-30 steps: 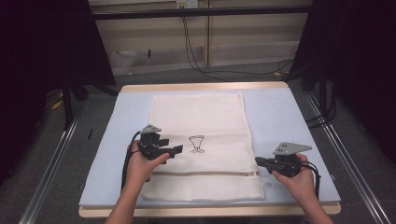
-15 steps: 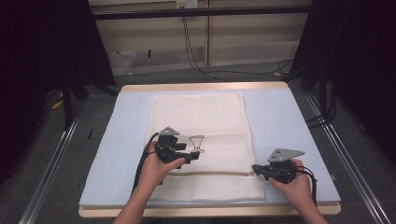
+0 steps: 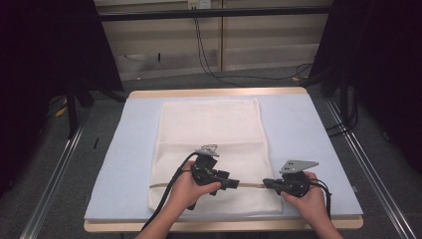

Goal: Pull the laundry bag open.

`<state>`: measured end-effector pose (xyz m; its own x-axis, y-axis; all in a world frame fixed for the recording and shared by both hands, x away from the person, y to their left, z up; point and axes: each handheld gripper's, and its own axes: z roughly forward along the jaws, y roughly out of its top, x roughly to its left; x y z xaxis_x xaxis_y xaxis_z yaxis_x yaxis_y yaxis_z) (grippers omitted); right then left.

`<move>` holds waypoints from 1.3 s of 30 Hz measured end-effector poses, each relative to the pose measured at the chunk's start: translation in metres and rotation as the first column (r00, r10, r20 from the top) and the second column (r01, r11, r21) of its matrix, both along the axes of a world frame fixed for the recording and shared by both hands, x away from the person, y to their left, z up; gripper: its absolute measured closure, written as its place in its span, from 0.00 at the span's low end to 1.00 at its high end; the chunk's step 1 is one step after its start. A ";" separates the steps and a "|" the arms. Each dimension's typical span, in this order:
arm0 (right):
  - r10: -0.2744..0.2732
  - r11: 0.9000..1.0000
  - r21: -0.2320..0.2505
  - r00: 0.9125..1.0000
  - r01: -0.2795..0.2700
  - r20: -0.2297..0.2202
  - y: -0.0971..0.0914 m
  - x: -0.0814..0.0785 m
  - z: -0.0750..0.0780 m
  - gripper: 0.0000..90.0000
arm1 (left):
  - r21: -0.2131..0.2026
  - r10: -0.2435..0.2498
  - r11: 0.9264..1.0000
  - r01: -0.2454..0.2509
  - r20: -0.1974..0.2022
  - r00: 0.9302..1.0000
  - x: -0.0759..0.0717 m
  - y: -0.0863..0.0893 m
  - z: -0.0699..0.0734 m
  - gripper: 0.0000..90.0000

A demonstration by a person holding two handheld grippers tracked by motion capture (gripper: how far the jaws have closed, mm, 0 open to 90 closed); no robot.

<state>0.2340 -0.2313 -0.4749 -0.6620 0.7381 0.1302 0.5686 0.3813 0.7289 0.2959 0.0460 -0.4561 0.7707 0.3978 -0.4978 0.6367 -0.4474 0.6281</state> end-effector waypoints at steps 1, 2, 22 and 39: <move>-0.009 1.000 -0.009 1.000 0.009 -0.003 -0.001 0.000 -0.001 1.00 | 0.004 -0.019 1.000 0.020 -0.052 0.998 0.001 -0.008 -0.005 0.52; -0.009 1.000 -0.009 1.000 0.009 -0.003 -0.001 0.000 -0.001 1.00 | 0.004 -0.019 1.000 0.020 -0.052 0.998 0.001 -0.008 -0.005 0.55; -0.018 0.999 -0.046 1.000 0.019 0.010 -0.014 -0.001 -0.001 1.00 | 0.078 0.136 0.990 -0.119 -0.274 0.952 0.006 -0.074 -0.018 0.68; -0.016 0.999 -0.040 1.000 0.016 0.012 -0.015 -0.002 -0.004 1.00 | 0.145 0.178 0.979 -0.141 -0.277 0.944 0.006 -0.091 -0.024 0.96</move>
